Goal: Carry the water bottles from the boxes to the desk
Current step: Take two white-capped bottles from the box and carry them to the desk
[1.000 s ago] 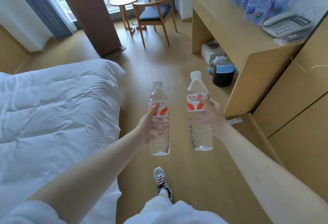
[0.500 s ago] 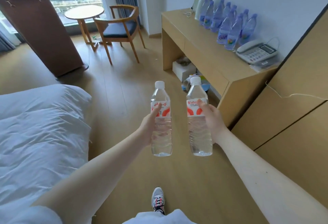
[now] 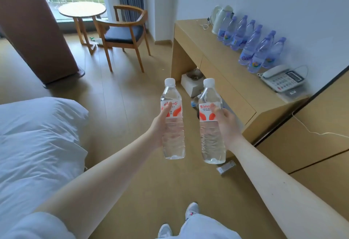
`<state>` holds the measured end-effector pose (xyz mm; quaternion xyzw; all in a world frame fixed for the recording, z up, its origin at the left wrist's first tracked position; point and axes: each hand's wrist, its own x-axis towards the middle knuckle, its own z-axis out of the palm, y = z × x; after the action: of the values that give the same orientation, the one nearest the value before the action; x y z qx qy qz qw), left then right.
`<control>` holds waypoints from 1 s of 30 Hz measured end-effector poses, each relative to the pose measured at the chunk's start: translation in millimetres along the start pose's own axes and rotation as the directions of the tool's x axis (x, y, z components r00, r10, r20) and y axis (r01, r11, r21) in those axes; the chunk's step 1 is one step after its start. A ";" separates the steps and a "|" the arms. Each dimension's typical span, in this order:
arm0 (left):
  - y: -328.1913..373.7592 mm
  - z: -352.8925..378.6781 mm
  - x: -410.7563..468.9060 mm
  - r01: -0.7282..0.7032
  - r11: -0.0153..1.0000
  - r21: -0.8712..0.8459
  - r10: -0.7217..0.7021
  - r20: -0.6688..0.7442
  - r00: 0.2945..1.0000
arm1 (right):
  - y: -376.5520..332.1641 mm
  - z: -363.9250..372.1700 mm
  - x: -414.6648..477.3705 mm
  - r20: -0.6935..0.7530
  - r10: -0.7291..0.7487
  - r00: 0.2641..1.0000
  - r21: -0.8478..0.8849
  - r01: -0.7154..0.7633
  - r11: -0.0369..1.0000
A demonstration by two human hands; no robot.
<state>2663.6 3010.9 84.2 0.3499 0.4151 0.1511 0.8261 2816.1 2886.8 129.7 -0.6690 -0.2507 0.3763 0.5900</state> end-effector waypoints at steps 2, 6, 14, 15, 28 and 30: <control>13.7 -5.4 9.0 -0.006 1.000 0.000 0.006 -0.003 1.000 | -5.0 9.7 16.6 0.014 0.002 1.000 0.005 -0.002 1.000; 37.7 -15.9 35.2 -0.034 0.999 -0.004 0.034 -0.014 0.999 | -7.7 27.4 58.4 0.045 0.012 0.999 0.032 -0.013 0.999; 105.9 -23.2 117.3 -0.042 0.997 0.057 0.046 -0.072 0.996 | -14.8 57.3 181.1 0.058 0.033 0.998 0.100 -0.039 0.994; 117.5 -21.6 129.6 -0.042 0.997 0.066 0.047 -0.080 0.996 | -18.2 59.5 198.5 0.064 0.037 0.997 0.094 -0.043 0.995; 234.7 3.6 267.9 0.002 0.987 0.160 0.023 -0.156 0.988 | -65.3 56.0 386.6 0.086 0.014 0.996 0.111 -0.024 0.994; 248.3 7.0 288.6 -0.002 0.984 0.176 0.031 -0.161 0.987 | -69.3 52.3 403.1 0.067 0.017 0.998 0.110 -0.024 0.994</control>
<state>2855.3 3339.8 94.4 0.4110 0.4899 0.1490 0.7542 3020.1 3244.7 112.6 -0.6251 -0.2419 0.4173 0.6137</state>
